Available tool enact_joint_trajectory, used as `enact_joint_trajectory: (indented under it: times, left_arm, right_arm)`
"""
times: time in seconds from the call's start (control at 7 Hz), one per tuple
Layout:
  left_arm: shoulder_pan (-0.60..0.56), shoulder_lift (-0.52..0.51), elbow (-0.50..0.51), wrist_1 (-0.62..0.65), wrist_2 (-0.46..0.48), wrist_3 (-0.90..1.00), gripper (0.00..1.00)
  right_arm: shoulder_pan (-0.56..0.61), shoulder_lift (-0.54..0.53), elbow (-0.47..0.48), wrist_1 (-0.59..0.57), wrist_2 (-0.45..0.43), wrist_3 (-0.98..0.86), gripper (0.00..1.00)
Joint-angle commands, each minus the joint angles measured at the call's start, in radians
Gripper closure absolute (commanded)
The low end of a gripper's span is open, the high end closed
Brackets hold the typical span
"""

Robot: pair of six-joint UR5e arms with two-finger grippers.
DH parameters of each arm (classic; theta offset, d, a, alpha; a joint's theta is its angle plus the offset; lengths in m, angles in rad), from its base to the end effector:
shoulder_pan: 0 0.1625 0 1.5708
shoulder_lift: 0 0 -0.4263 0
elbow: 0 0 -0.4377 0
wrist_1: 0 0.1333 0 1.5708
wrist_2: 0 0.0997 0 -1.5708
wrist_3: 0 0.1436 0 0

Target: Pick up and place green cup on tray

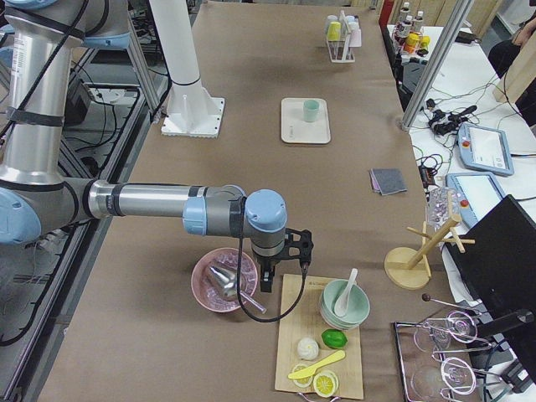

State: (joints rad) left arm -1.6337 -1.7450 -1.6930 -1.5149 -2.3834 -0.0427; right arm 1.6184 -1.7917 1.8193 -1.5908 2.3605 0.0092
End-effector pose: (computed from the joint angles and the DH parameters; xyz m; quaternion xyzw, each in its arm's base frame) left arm -0.0675 -0.6098 0.5267 0.1142 0.3912 -0.0008 0.9132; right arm 0.0524 -0.4426 0.6667 0.0109 -0.3845 0.0247 0.9227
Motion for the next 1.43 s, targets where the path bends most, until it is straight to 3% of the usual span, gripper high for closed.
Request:
enact_joint_trajectory:
  times: [0.0,0.71,1.29]
  left_arm:
    - [-0.015,0.108,0.006,0.064,0.071,0.079,0.03]
    - [-0.012,0.258,-0.010,-0.008,0.089,0.109,0.03]
    - [-0.012,0.271,-0.019,-0.013,0.079,0.106,0.03]
  right_arm:
    - [0.000,0.000,-0.002,0.000,-0.003,0.000,0.00]
    - [0.000,0.000,0.000,0.000,-0.003,0.000,0.00]
    - [0.000,0.000,0.000,0.000,-0.001,0.000,0.00]
